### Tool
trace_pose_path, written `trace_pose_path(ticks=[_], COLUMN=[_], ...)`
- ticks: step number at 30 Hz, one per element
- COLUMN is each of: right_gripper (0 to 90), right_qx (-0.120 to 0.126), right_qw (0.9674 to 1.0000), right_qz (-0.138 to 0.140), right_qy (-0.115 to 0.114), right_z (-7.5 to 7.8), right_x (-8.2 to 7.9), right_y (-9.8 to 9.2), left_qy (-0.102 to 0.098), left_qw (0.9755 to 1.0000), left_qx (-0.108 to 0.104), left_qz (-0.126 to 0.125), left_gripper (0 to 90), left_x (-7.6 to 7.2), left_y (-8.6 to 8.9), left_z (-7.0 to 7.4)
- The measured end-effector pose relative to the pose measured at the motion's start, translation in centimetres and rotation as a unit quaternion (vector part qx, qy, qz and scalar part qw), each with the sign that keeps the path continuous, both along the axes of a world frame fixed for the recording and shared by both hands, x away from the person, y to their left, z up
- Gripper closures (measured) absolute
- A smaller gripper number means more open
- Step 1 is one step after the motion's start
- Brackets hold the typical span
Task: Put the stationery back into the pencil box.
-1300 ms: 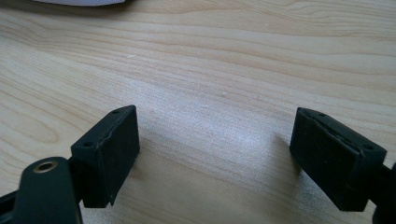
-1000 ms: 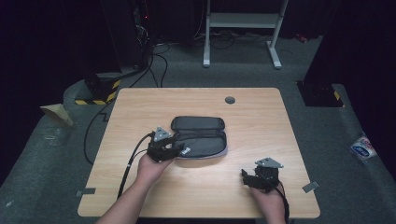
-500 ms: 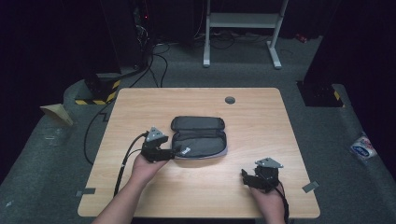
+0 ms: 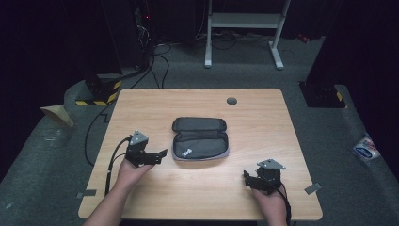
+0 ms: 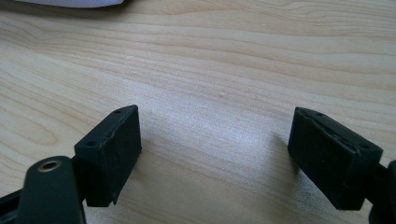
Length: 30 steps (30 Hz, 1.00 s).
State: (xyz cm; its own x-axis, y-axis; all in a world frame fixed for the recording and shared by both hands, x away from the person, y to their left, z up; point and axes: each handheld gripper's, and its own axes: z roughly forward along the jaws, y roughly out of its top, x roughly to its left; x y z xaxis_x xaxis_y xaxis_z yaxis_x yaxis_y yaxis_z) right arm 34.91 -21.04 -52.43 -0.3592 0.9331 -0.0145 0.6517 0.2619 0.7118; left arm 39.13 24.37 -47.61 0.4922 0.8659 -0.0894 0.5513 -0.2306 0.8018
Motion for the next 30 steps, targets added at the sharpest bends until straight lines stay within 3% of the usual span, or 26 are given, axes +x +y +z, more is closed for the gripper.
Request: trace_pose_path(ticks=[5, 7, 8, 9, 10, 14, 15, 16, 30], right_gripper=[17.1, 17.2, 17.2, 17.2, 17.4, 18.3, 18.3, 18.5, 20.9], right_qx=[0.0, 0.0, 0.0, 0.0, 0.001, 0.002, 0.002, 0.002, 0.001], right_qw=[1.0, 1.0, 1.0, 1.0, 1.0, 1.0, 1.0, 1.0, 1.0], right_qz=[0.0, 0.0, 0.0, 0.0, -0.002, -0.004, -0.004, -0.005, -0.007], right_qy=[0.0, 0.0, 0.0, 0.0, 0.001, 0.0, 0.0, 0.0, -0.003], right_z=[0.0, 0.0, 0.0, 0.0, 0.0, 0.0, 0.0, 0.0, 0.0], right_x=[0.0, 0.0, 0.0, 0.0, 0.0, -0.1, -0.1, -0.1, -0.3], right_y=[0.0, 0.0, 0.0, 0.0, 0.0, 0.0, 0.0, 0.0, 0.0], left_qy=[0.017, 0.028, 0.04, 0.04, 0.048, 0.061, 0.051, 0.045, 0.039], left_qw=[0.9996, 0.9991, 0.9982, 0.9982, 0.997, 0.9933, 0.9953, 0.9956, 0.9957], left_qx=[0.019, 0.027, 0.041, 0.041, 0.059, 0.098, 0.082, 0.079, 0.075], left_qz=[0.01, 0.017, 0.017, 0.017, 0.012, 0.012, 0.016, 0.021, 0.037], left_gripper=[0.0, 0.0, 0.0, 0.1, 0.1, 0.3, 0.3, 1.1, 2.9], left_x=[-0.8, -1.4, -2.1, -2.1, -2.6, -4.4, -4.9, -5.4, -5.8], left_y=[2.5, 3.9, 5.2, 5.2, 6.0, 7.4, 7.9, 8.3, 8.3], left_z=[-1.4, -2.3, -3.1, -3.1, -3.5, -5.0, -5.3, -5.3, -5.5])
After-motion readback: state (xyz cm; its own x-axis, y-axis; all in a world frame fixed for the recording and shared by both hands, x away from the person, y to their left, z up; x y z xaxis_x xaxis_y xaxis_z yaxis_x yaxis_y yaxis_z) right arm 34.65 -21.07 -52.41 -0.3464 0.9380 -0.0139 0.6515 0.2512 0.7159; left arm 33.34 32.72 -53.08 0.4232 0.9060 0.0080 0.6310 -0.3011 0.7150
